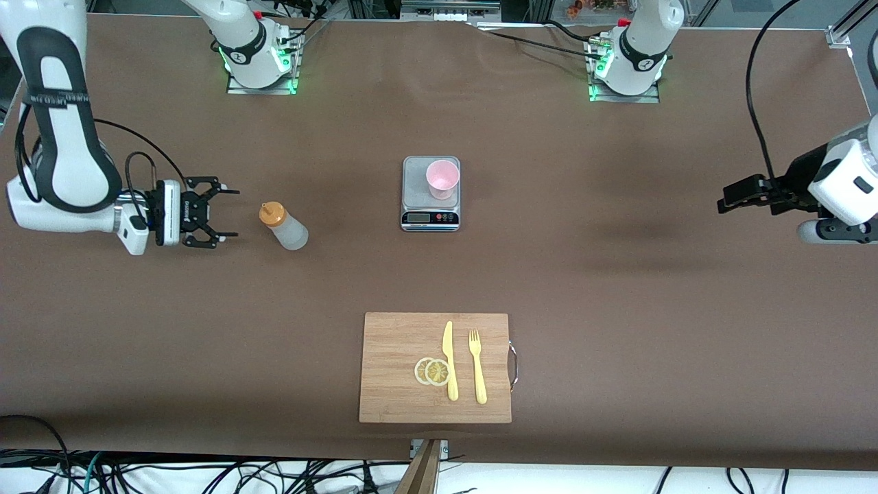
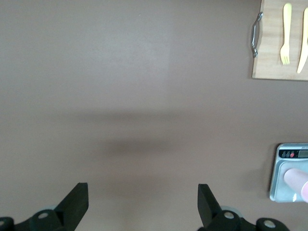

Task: Add sauce to pink cup with both arms
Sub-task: 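Grasp the white squeeze bottle with the right gripper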

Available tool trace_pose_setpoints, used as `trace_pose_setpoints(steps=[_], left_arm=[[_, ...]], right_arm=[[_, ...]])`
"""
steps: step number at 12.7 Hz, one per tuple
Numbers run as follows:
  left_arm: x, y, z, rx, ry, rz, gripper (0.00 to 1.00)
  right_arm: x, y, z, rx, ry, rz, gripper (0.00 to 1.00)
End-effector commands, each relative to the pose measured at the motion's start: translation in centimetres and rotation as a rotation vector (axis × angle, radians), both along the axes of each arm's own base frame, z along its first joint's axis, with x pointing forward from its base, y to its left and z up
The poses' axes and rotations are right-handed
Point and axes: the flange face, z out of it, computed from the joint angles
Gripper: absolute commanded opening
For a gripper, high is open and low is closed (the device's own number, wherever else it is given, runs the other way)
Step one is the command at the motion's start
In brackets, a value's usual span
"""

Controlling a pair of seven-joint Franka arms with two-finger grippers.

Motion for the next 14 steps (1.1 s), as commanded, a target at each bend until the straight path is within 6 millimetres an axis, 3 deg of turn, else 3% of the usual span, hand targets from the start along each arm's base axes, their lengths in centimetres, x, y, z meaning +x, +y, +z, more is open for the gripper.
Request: trace_pose_setpoints(steps=[1,4,10,14], left_arm=[[-0.1,1.4,0.2,0.011,0.015,-0.048,1.0],[0.1,1.4,0.0,0.011,0.019,-0.048,1.0],[0.3,1.2,0.1,0.068,0.019,-0.068,1.0],[0.3,1.2,0.0,0.07,0.021,-0.068,1.0]], right_arm=[[1.6,0.9,-3.2,0.127,-0.066,0.04,0.99],[2.9,2.7,-7.7,0.306,-0.077,0.109,0.99],[2.7,3.8,-9.7,0.381,-0.102,0.145,0.97],[2.6,5.2,-10.5,0.406,-0.091,0.147,0.91]])
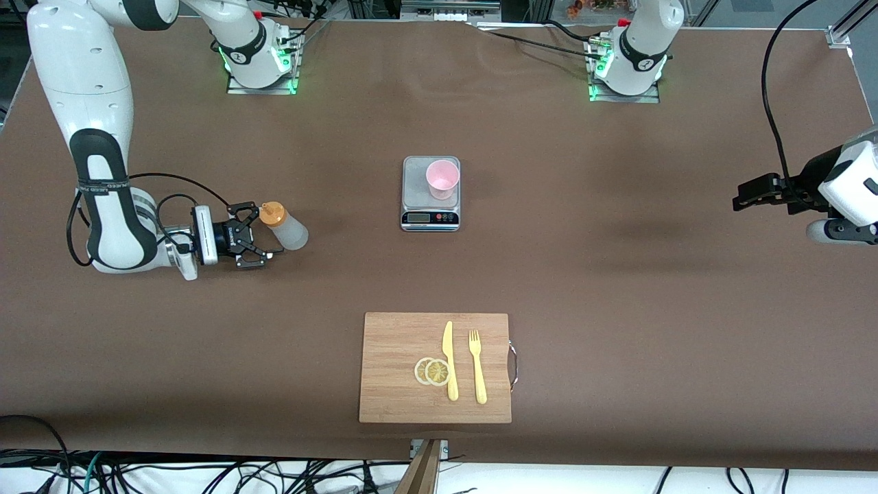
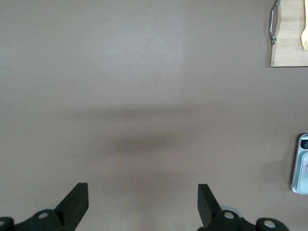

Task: Add sauce to pink cup with both arms
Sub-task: 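Grasp the white squeeze bottle with the right gripper, then lift the bottle and carry it over the pink cup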

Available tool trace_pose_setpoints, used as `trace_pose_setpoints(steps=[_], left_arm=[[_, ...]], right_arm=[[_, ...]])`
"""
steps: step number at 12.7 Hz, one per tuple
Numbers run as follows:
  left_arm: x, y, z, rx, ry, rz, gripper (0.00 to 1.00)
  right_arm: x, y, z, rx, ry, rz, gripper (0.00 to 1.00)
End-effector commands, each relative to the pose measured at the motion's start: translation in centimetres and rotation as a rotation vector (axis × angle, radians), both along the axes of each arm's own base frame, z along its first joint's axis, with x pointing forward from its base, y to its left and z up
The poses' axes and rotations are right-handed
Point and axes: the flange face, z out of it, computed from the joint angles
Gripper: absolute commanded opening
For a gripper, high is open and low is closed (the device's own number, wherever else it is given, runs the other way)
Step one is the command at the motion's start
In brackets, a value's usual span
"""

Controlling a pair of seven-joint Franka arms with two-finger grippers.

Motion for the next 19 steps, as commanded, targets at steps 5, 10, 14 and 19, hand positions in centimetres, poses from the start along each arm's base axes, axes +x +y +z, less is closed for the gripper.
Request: trace_pose_setpoints(steps=[5,10,14,19], left_arm=[[0.2,-0.3,0.5,0.028,0.007,-0.032,1.0],[0.2,-0.6,0.5,0.026,0.006,-0.037,1.0],[0.2,-0.6,0.6,0.026,0.005,-0.037,1.0],[0.2,-0.4,0.6,0.026,0.005,-0.035,1.0]], right_arm=[[0.2,1.8,-0.8,0.046,0.012,0.009,0.35],[2.5,3.3,3.2,-0.006,0.103,0.044,0.3],[3.8,7.2,10.3,-0.2,0.144,0.134,0.3],[2.4,16.0,17.4,-0.501,0.143,0.215,0.3]])
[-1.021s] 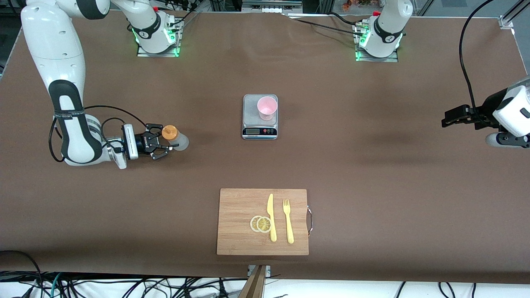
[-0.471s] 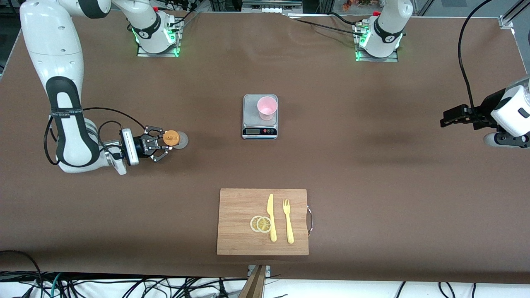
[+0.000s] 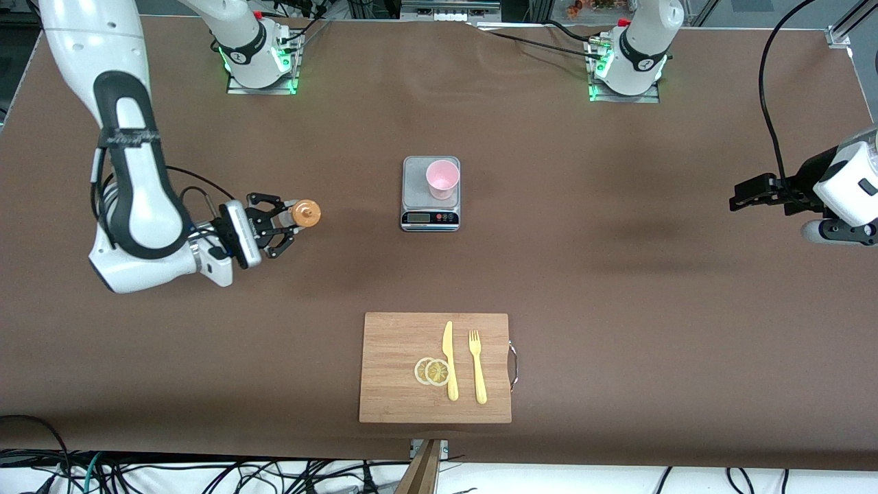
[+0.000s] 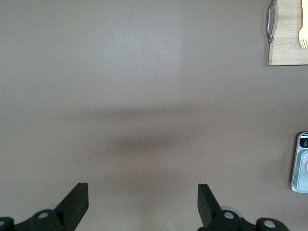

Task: Add sauce to pink cup with both arms
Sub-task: 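Lift the bottle and carry it over the pink cup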

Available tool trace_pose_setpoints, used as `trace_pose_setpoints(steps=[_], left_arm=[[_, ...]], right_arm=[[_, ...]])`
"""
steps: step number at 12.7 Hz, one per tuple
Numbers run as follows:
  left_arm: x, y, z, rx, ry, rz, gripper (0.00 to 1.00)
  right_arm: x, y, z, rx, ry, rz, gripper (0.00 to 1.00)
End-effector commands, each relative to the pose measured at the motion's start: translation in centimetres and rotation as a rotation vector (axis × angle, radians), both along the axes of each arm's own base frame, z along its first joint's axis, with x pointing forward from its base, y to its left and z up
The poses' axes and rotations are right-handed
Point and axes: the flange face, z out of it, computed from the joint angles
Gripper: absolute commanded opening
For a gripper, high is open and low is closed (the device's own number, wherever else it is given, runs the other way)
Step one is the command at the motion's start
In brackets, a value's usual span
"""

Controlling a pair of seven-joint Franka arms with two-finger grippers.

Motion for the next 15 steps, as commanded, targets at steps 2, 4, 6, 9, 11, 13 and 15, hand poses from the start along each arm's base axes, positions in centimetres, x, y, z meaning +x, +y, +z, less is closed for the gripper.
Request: trace_pose_setpoints(steps=[2,4,6,9,11,13,15], left_arm=[[0.2,0.2,0.6,0.027,0.006,-0.022,1.0],[0.2,0.2,0.6,0.027,0.006,-0.022,1.0],[0.2,0.2,0.6,0.027,0.006,-0.022,1.0],[0.2,0.3,0.6,0.027,0.005,-0.021,1.0],[0.2,0.3,0.6,0.027,0.005,-0.021,1.0],[0.2,0.3,0.6,0.027,0.005,-0.021,1.0],[0.2,0.3,0.6,0.027,0.005,-0.021,1.0]], right_arm=[[-2.3,8.8,5.3,-0.253,-0.074,0.048,0.3],[-4.0,13.4,7.2,-0.406,-0.123,0.051,0.31],[-5.6,16.3,7.4,-0.503,-0.149,0.073,0.31],[-7.4,19.5,8.0,-0.62,-0.238,0.124,0.31],[-9.0,21.6,8.3,-0.721,-0.285,0.149,0.32],[-10.5,23.6,8.3,-0.792,-0.316,0.151,0.32],[-12.0,25.7,8.1,-0.844,-0.35,0.14,0.33]])
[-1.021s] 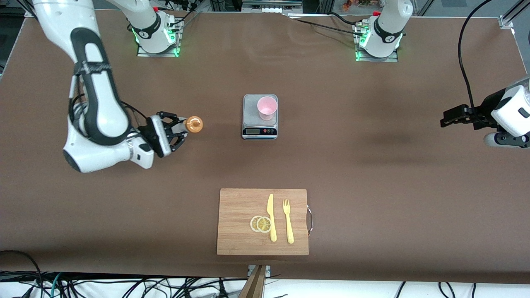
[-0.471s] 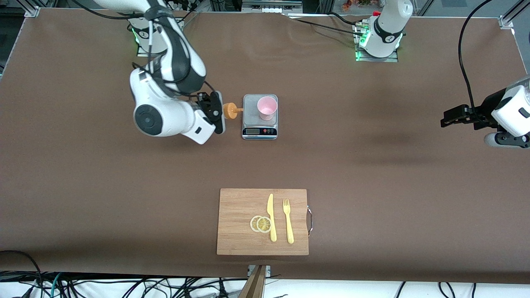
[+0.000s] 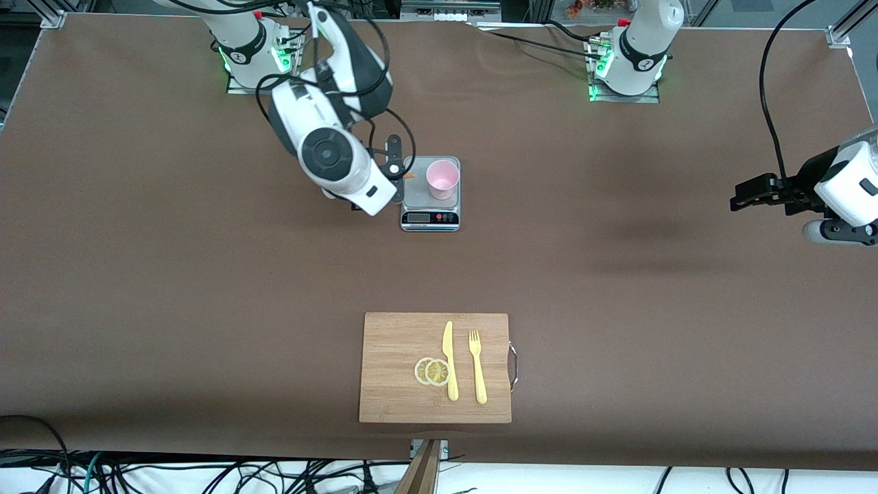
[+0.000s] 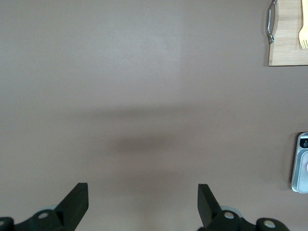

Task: Add sauce to pink cup with both arms

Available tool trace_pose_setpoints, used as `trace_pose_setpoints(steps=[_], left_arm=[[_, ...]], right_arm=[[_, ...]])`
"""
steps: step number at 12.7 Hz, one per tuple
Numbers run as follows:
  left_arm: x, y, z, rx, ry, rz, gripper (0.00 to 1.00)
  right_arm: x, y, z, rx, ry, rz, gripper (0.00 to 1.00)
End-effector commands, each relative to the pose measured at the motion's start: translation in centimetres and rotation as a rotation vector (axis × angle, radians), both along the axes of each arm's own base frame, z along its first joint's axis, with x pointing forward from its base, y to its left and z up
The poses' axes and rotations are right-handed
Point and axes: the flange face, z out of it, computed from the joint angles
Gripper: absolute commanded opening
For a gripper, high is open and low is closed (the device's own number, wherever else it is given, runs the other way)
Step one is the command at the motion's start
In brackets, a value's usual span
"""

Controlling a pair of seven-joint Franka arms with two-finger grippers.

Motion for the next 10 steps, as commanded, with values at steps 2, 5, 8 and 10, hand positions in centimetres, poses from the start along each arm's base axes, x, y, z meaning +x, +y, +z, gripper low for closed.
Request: trace_pose_setpoints(steps=[2,5,8,10], left_arm=[[0.2,0.2,0.5,0.027,0.005,-0.022,1.0],[0.2,0.3,0.5,0.025,0.005,-0.022,1.0],[0.2,0.3,0.5,0.025,0.005,-0.022,1.0],[0.2,0.4,0.5,0.025,0.005,-0.02,1.0]], right_arm=[[-3.0,3.2,0.6,-0.105,-0.099,0.018,0.33],[-5.3,5.6,-0.4,-0.195,-0.166,0.032,0.33],[-6.1,6.5,-0.6,-0.25,-0.217,-0.002,0.33],[-6.8,7.2,-0.8,-0.278,-0.25,-0.018,0.33]])
